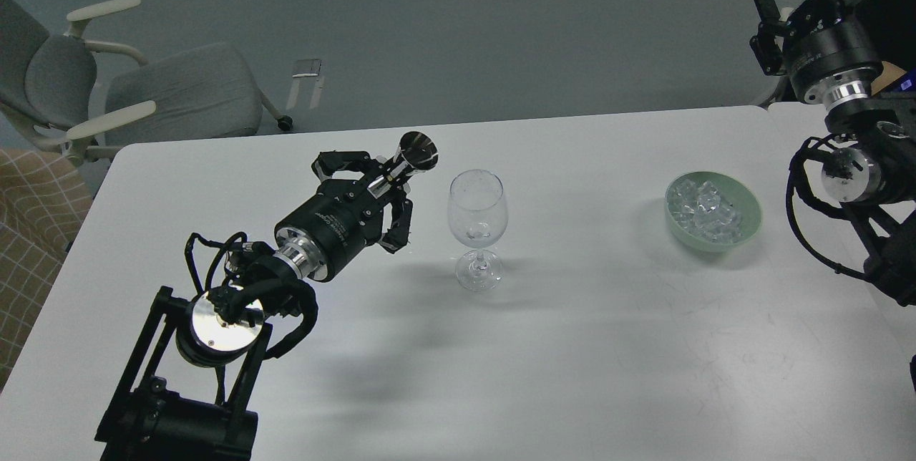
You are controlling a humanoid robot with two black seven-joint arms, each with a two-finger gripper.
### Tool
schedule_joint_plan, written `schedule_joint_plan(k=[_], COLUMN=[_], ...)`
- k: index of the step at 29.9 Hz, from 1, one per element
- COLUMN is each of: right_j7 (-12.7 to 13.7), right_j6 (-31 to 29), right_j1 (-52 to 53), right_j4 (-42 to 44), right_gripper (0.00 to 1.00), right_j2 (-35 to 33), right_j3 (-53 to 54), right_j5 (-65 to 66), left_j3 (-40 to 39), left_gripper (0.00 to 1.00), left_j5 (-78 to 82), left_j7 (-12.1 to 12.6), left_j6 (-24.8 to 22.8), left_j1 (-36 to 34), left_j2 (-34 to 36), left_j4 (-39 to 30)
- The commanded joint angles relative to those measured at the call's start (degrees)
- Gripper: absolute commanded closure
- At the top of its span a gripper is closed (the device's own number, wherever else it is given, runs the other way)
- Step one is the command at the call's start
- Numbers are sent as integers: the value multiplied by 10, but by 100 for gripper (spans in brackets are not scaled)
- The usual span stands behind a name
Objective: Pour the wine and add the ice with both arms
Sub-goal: 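Carry the jigger with the left gripper over the wine glass, then tilt the jigger over the wine glass rim to pour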
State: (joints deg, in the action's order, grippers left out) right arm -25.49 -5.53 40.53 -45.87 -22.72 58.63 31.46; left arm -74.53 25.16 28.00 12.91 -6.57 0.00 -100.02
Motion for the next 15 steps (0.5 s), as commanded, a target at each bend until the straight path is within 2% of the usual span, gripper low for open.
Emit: schedule_joint_plan(k=[1, 15], right_j7=[0, 0], right_j6=[0, 0], right_j1=[-1, -5], right_j4=[1, -4], right_gripper=[0, 0], right_j2=[3, -1], right_j3=[0, 1], right_j5=[0, 0], left_j3=[10, 42], left_gripper=[100, 100], left_j5=[14, 77], left_j7=[0, 0], left_j6=[0, -1], left_j1=[-2, -9], left_j2=[0, 0], left_j4=[-1, 0])
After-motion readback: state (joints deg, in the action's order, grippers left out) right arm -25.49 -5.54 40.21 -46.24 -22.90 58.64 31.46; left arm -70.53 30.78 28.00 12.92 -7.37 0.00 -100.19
